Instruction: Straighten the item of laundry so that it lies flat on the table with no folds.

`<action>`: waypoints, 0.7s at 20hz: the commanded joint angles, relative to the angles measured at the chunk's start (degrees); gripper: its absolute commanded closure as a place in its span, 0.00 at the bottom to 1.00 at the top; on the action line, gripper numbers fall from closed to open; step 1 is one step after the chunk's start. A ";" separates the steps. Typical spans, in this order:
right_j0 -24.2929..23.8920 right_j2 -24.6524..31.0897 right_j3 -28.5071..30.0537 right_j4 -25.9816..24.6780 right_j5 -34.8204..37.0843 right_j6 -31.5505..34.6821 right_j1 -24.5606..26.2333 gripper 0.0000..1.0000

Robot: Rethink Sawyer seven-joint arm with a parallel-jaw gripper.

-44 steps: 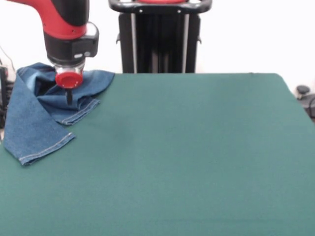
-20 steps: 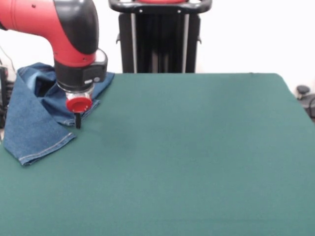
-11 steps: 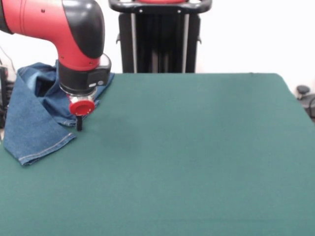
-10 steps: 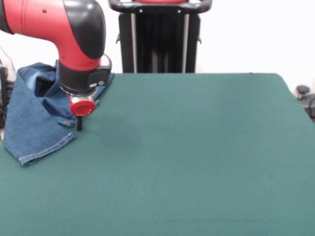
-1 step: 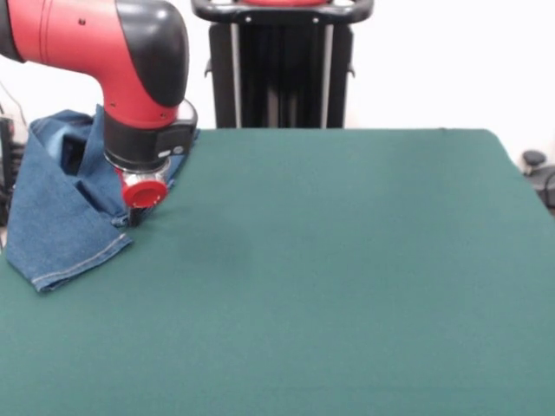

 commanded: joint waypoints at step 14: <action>-0.05 6.78 -5.80 -0.04 -3.84 -6.33 11.92 1.00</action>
